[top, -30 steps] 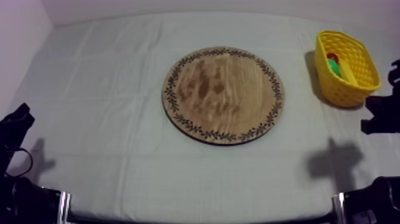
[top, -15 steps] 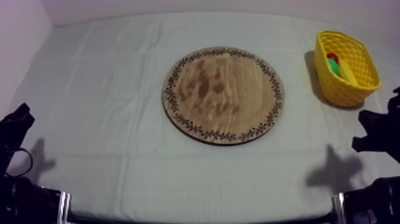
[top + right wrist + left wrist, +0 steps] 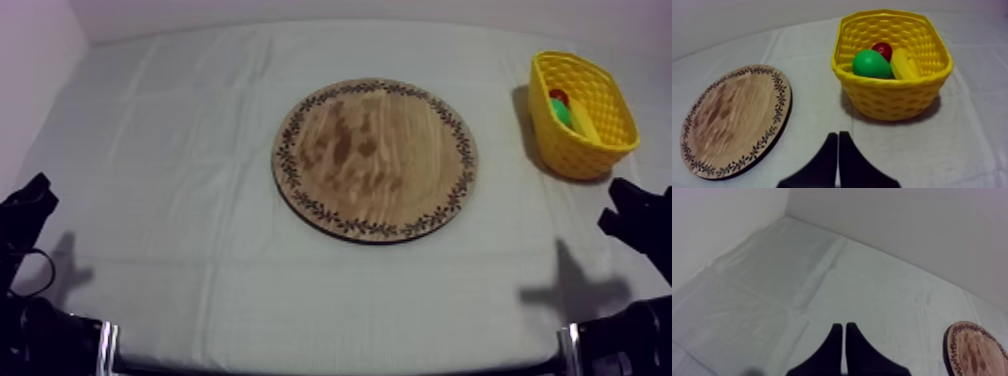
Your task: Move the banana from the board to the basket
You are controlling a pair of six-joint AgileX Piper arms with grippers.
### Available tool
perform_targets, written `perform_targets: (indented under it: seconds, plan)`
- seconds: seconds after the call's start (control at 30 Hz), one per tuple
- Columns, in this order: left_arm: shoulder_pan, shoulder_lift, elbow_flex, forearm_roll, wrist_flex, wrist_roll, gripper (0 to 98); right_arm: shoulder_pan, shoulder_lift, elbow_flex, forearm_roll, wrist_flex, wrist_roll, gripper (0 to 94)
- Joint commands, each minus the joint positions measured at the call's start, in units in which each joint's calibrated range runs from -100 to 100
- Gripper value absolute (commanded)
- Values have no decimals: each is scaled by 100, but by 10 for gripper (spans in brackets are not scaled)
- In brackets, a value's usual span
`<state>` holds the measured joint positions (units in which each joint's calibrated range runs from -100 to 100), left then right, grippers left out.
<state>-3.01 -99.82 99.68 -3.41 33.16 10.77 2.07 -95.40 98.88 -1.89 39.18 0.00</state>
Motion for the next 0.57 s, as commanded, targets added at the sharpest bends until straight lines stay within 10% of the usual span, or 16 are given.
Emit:
perform_targets:
  seconds: [0.0,0.53]
  plan:
    - [1,0,-1,1,-1,0,1,-11,-11,14,27,-14,1297,4]
    - [1,0,-1,1,-1,0,1,-713,-30,33,40,-22,1180,4]
